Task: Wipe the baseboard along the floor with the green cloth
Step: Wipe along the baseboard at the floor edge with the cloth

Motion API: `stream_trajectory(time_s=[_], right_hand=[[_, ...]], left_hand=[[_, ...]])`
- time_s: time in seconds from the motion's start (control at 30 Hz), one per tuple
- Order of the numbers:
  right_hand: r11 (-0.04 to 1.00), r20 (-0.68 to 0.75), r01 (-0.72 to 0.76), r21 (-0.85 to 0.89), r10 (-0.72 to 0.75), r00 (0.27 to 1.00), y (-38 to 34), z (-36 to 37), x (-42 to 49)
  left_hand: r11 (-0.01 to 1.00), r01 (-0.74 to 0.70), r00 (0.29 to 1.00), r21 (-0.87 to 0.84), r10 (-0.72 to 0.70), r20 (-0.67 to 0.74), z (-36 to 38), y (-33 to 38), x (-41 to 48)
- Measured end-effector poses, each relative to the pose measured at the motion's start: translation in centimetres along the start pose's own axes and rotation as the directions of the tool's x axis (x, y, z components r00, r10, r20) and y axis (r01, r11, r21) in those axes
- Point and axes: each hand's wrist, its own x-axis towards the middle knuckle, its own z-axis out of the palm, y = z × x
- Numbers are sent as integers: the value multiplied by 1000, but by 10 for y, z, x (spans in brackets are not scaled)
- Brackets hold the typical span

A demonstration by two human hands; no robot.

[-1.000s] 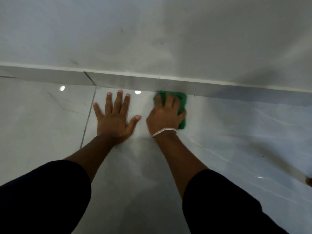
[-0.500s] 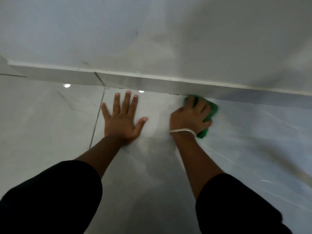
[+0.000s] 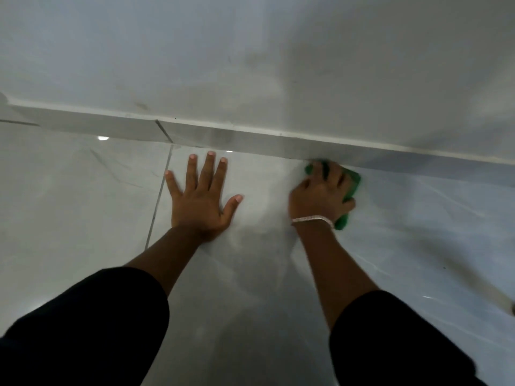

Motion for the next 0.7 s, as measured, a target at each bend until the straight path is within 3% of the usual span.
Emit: stream_trajectory(time_s=[0.1, 0.2, 0.27, 0.4, 0.5, 0.7], right_hand=[[965, 77, 263, 18, -264, 961, -51, 11, -28], [916, 125, 402, 17, -401, 908, -45, 8, -18], [919, 103, 391, -40, -386, 917, -9, -1, -1], [990, 101, 137, -33, -133, 986, 54, -19, 27], [999, 55, -26, -28, 27, 998, 31, -11, 18], [953, 131, 302, 21, -303, 944, -36, 6, -15]], left_hand=[[1000, -5, 1000, 3, 5, -13, 2, -1, -1], [1000, -3, 1000, -9, 3, -3, 0, -3, 0], [1000, 0, 1000, -15, 0, 6, -3, -2, -1], [1000, 0, 1000, -9, 0, 13, -3, -2, -1], [1000, 0, 1000, 10, 0, 24, -1, -1, 1], [1000, 10, 999, 19, -10, 31, -3, -1, 0]])
